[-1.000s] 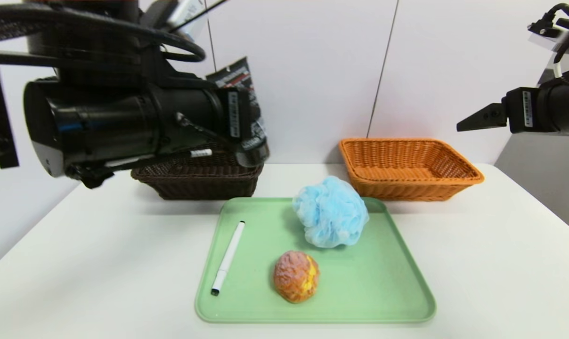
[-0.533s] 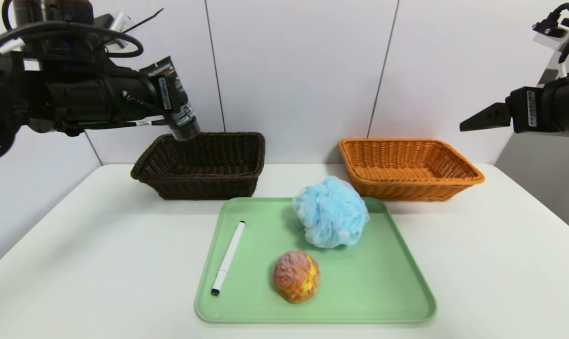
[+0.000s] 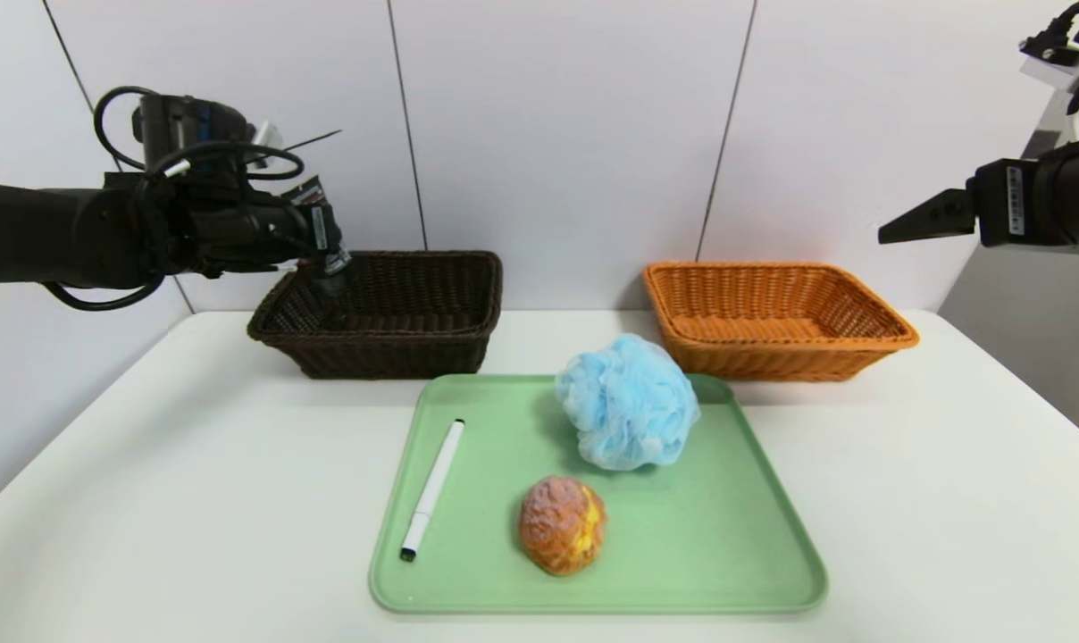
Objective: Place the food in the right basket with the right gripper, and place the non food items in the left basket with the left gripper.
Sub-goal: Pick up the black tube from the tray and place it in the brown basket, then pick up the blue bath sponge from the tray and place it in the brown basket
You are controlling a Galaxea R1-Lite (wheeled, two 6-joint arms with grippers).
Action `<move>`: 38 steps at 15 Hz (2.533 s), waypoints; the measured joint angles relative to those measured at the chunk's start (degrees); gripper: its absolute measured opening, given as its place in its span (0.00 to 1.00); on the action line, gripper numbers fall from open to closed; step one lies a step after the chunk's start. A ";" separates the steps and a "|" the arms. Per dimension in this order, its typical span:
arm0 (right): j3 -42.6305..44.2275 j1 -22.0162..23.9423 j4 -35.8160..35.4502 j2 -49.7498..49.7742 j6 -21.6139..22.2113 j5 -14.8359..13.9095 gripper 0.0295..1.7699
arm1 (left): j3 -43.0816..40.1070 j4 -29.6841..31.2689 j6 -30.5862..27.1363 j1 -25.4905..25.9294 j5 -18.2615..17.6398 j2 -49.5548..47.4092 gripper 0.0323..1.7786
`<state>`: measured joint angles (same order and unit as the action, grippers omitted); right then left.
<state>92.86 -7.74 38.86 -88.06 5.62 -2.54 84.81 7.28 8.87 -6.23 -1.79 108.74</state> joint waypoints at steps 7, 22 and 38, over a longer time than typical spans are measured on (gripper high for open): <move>-0.05 2.84 0.13 -0.02 -0.11 2.43 0.97 | 6.10 -0.12 -0.89 1.79 -0.66 9.90 0.18; 0.33 4.74 0.05 -0.66 -0.74 3.47 0.97 | 6.53 0.11 -1.38 1.72 -0.18 14.10 0.31; 1.29 5.29 -0.41 0.00 0.82 5.95 0.97 | 5.05 -3.01 -7.61 1.50 0.67 5.89 0.87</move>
<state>94.15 -2.45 38.45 -88.06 6.44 3.41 89.86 4.27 1.27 -4.73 -1.12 114.63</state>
